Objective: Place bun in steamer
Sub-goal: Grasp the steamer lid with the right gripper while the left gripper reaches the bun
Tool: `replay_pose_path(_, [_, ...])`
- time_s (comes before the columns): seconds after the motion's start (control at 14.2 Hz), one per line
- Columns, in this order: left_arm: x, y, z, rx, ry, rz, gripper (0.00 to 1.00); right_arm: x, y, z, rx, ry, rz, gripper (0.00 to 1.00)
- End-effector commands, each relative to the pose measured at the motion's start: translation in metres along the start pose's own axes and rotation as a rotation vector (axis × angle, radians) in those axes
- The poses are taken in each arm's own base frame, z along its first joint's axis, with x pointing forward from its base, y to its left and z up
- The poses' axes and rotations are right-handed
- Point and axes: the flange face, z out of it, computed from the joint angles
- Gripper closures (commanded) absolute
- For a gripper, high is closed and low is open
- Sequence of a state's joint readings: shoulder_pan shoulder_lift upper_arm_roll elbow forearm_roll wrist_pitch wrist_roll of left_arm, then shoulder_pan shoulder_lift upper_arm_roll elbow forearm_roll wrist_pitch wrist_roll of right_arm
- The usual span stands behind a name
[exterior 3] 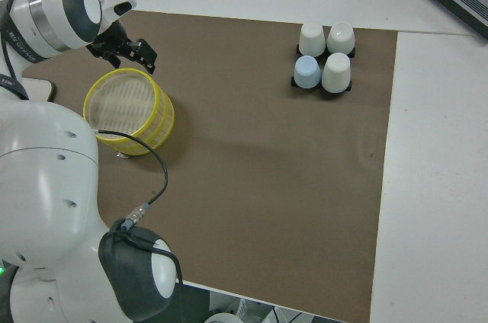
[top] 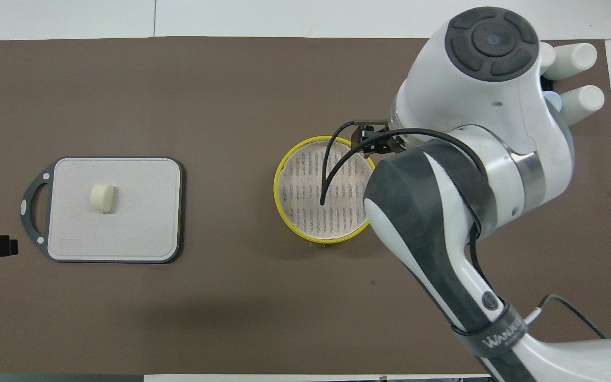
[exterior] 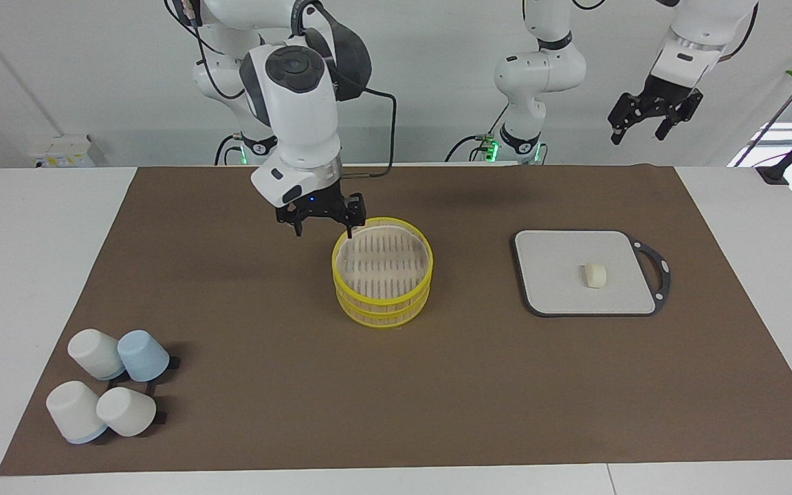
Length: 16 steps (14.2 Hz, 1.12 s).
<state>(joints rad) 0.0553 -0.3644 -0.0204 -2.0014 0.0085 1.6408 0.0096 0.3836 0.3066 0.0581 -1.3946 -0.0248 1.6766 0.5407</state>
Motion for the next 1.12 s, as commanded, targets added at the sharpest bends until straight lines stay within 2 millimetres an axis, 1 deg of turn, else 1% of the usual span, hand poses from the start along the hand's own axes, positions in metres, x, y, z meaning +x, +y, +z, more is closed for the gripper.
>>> replay_pose_path(0.0, [0.021,-0.013,0.043,0.0,-0.006,0.005,0.0,-0.004,-0.039,0.007,0.016,0.017,0.038,0.0])
replay_pose_path(0.07, [0.021,-0.014,0.061,0.0,-0.004,0.005,0.0,-0.008,-0.05,0.009,0.026,0.029,0.052,0.0])
replay_pose_path(0.21, [0.024,-0.016,0.093,-0.001,-0.009,0.027,0.0,-0.008,-0.064,0.018,0.029,0.03,0.079,0.0])
replay_pose_path(0.28, [0.026,-0.016,0.104,-0.001,-0.007,0.028,0.0,-0.008,-0.07,0.021,0.036,0.035,0.088,0.0])
replay_pose_path(0.35, [0.03,-0.016,0.117,-0.002,-0.01,0.028,0.0,-0.011,-0.082,0.027,0.033,0.032,0.079,0.0])
replay_pose_path(0.42, [0.036,-0.017,0.128,-0.003,-0.015,0.028,0.0,-0.016,-0.096,0.033,0.032,0.03,0.079,0.0])
replay_pose_path(0.56, [0.05,-0.016,0.158,-0.007,-0.041,0.035,0.0,-0.021,-0.127,0.052,0.028,0.026,0.075,0.0])
replay_pose_path(0.63, [0.059,-0.016,0.172,-0.007,-0.032,0.039,0.0,-0.022,-0.136,0.062,0.027,0.021,0.067,0.0])
replay_pose_path(0.7, [0.068,-0.013,0.184,-0.007,-0.015,0.045,0.0,-0.023,-0.144,0.068,0.04,0.027,0.059,0.0])
replay_pose_path(0.77, [0.073,-0.008,0.196,-0.008,-0.014,0.055,0.0,-0.024,-0.15,0.07,0.059,0.04,0.05,0.0])
replay_pose_path(0.84, [0.08,-0.009,0.209,-0.007,-0.027,0.064,0.0,-0.027,-0.155,0.074,0.059,0.039,0.044,0.0])
replay_pose_path(0.91, [0.087,-0.009,0.222,0.0,-0.03,0.116,0.0,-0.027,-0.158,0.08,0.056,0.035,0.041,0.0])
replay_pose_path(0.98, [0.094,-0.01,0.233,-0.001,-0.033,0.157,0.0,-0.031,-0.163,0.089,0.046,0.028,0.033,0.0])
replay_pose_path(1.05, [0.099,-0.009,0.24,-0.002,-0.029,0.169,0.0,-0.036,-0.173,0.102,0.033,0.017,0.023,0.0])
